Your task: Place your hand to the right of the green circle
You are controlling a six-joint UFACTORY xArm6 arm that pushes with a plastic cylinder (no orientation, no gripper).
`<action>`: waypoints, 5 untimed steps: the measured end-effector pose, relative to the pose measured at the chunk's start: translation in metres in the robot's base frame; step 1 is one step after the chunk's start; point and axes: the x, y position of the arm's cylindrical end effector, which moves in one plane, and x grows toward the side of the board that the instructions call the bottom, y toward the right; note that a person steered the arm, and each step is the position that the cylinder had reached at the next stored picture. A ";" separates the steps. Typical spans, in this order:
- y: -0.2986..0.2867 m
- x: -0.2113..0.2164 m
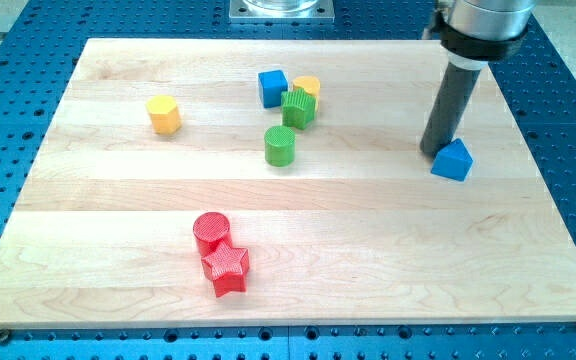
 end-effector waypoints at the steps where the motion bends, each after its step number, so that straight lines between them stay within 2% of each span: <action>1: -0.062 0.000; 2: -0.122 0.000; 5: -0.127 -0.005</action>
